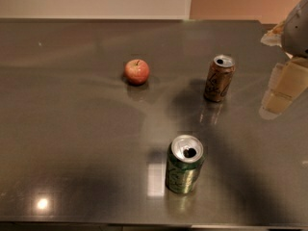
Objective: Move orange can near green can
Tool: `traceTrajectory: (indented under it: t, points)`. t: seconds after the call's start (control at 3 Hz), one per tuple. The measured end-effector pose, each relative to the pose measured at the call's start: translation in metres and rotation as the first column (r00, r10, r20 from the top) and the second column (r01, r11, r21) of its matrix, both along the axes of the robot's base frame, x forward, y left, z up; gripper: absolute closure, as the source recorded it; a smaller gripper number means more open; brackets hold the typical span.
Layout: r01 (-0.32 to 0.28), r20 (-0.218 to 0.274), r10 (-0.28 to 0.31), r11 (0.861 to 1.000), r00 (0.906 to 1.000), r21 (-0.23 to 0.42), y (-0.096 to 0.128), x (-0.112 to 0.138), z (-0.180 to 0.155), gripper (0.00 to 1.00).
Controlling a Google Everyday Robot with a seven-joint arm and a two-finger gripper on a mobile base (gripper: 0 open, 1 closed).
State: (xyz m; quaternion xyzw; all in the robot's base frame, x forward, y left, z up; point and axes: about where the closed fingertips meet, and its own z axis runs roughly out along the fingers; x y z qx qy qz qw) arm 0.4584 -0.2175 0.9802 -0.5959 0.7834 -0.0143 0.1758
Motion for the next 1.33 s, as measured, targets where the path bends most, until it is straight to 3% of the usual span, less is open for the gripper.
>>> traceTrajectory:
  t: [1.33]
  points:
    - [0.080, -0.028, -0.078, 0.990, 0.9966, 0.114, 0.002, 0.103, -0.032, 0.00]
